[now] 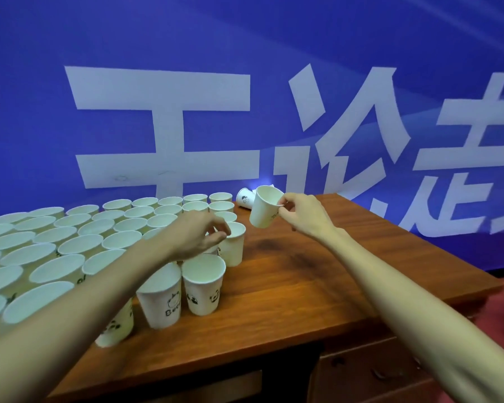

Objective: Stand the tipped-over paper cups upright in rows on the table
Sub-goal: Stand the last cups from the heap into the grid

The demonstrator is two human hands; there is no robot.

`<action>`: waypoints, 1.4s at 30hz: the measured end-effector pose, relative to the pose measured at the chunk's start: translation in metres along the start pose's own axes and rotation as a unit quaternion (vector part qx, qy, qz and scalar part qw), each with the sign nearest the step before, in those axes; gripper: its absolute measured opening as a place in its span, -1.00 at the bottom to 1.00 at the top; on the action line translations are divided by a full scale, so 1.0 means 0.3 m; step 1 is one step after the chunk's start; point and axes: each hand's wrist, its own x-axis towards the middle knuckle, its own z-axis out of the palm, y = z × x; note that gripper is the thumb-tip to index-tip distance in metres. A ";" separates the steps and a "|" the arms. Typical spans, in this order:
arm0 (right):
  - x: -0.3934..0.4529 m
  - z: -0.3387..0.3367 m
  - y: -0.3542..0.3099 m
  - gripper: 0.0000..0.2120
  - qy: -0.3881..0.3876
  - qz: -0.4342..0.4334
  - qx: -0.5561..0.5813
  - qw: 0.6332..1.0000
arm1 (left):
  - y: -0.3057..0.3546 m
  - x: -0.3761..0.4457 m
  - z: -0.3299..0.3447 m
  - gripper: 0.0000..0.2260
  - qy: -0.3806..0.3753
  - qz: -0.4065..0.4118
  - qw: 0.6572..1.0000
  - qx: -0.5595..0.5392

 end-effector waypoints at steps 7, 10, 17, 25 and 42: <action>-0.126 -0.023 -0.010 -0.88 0.010 -0.004 -0.016 1.000 | 0.006 -0.075 0.021 -0.83 -0.007 -0.010 1.000 -0.010; -0.160 -0.027 -0.008 -0.86 0.011 -0.003 -0.022 1.000 | 0.006 -0.092 0.025 -0.84 0.000 -0.009 1.000 -0.005; -0.201 -0.021 -0.036 -0.86 -0.015 -0.005 -0.025 1.000 | -0.002 -0.101 0.030 -0.85 -0.003 -0.018 1.000 -0.002; -0.218 0.047 -0.078 -0.85 -0.094 -0.029 -0.042 0.994 | -0.017 -0.114 0.039 -0.83 -0.001 -0.019 1.000 0.013; -0.207 0.071 -0.150 -0.74 -0.111 -0.080 0.006 0.991 | -0.006 -0.120 0.007 -0.80 0.004 -0.037 0.999 -0.012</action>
